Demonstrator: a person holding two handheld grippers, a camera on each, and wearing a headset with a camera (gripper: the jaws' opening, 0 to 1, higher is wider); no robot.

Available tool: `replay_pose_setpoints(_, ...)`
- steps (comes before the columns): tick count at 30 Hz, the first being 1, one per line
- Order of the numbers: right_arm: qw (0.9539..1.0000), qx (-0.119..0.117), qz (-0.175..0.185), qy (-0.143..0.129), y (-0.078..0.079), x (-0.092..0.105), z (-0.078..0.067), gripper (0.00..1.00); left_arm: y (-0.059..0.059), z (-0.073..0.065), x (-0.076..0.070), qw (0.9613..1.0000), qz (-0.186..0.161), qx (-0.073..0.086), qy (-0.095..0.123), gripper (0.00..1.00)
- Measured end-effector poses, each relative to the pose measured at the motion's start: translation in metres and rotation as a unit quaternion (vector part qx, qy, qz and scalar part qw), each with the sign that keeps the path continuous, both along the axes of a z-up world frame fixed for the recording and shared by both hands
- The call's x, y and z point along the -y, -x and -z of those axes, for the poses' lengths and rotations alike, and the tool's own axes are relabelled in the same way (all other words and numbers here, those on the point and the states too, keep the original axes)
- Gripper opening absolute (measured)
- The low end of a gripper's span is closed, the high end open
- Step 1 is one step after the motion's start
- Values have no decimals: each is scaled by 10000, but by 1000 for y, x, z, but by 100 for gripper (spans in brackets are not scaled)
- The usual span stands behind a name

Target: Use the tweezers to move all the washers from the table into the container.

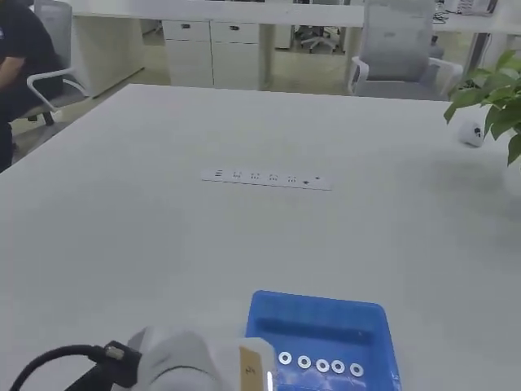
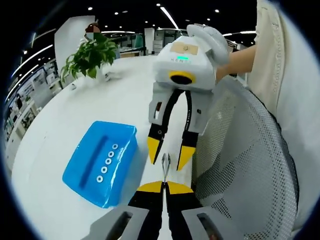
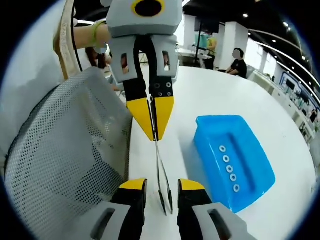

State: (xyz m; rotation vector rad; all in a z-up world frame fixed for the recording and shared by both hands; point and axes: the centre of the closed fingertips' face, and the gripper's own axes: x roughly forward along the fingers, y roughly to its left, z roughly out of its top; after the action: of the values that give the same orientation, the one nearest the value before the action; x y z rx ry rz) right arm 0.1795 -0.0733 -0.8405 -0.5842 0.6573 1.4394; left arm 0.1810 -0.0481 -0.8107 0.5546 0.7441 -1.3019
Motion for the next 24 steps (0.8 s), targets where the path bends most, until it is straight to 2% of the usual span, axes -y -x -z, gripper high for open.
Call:
replay_pose_setpoints(4, 9986, -244, 389, -271, 2, 15, -9, 22, 1, 15, -8, 9996, 38, -108, -244, 0)
replay_pose_setpoints(6, 9974, -212, 582, -357, 0, 24, -13, 23, 1, 21, -10, 9994, 42, -145, -317, 0)
replay_pose_setpoints(7, 9970, -234, 641, -370, 0, 28, -14, 23, 3, 26, -13, 9989, 68, -201, -425, 0)
replay_pose_setpoints(11, 9937, -239, 992, -464, -3, 42, -20, 23, 2, 37, -17, 9976, 127, -214, -651, 0)
replay_pose_setpoints(14, 9883, -298, 1341, -658, -8, 50, -26, 24, 1, 47, -20, 9957, 193, -206, -880, 0)
replay_pose_setpoints(17, 9843, -251, 1554, -800, -13, 57, -32, 25, 1, 53, -23, 9933, 304, -151, -1102, 0)
replay_pose_setpoints(20, 9793, -239, 1763, -965, -18, 62, -40, 26, 0, 59, -27, 9897, 433, -46, -1366, 0)
replay_pose_setpoints(24, 9755, -141, 1919, -1072, -23, 67, -48, 28, 1, 61, -28, 9882, 465, -48, -1461, 0)
